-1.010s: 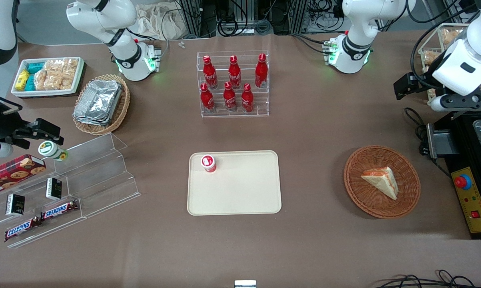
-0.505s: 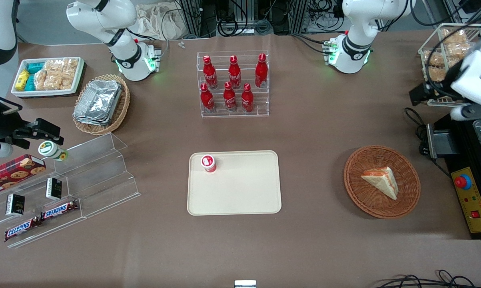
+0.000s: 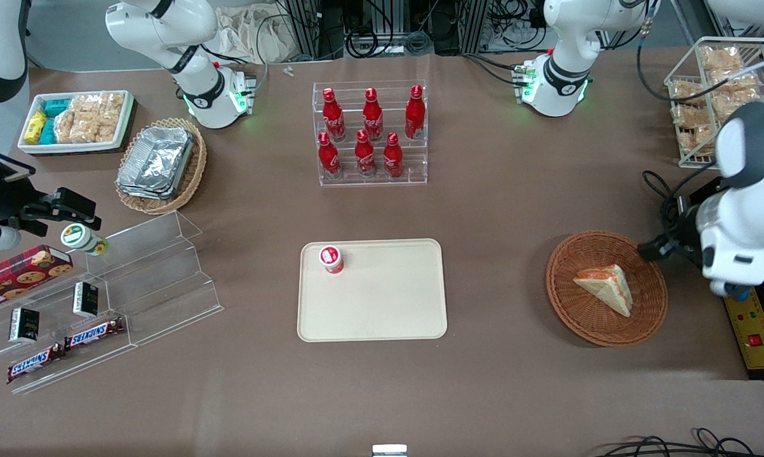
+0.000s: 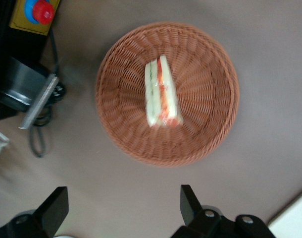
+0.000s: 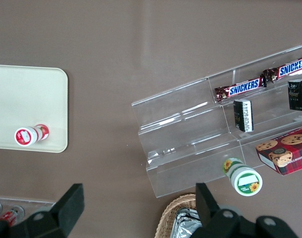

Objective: Place sandwich from basket to tray
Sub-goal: 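Lower the open left gripper and grasp the wrapped sandwich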

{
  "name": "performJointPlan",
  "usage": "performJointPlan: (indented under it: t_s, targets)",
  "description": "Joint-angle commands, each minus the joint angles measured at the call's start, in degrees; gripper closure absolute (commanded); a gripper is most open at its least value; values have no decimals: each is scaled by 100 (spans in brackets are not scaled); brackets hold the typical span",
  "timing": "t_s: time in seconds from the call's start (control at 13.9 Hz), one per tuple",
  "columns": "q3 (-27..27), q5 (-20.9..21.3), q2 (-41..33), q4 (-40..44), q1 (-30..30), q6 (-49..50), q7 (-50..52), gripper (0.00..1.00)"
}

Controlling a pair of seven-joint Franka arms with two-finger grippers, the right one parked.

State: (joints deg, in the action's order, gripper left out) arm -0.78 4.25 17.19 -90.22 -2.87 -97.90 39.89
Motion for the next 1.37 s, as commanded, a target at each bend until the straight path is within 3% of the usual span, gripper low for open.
performJointPlan:
  t_s: [0.0,0.22,0.43,0.72,0.79,0.87,0.94,1.15,1.3]
  targets:
    - [8,15,20,-845,32,-1112,956,0]
    - [8,-169,520,-1059,138,-1871,1713,0]
    - [-1,-109,811,-1277,138,-2135,1750,0]
    - [-72,-108,978,-1867,138,-3277,1820,1]
    - [-72,-117,1014,-1868,138,-3314,1838,21]
    - [-72,-117,1014,-1850,138,-3332,1916,66]
    - [-72,-117,1014,-1824,138,-3375,1986,100]
    - [-63,-117,944,-1789,147,-3420,2136,100]
    - [-63,-117,524,-1684,147,-3018,2049,100]
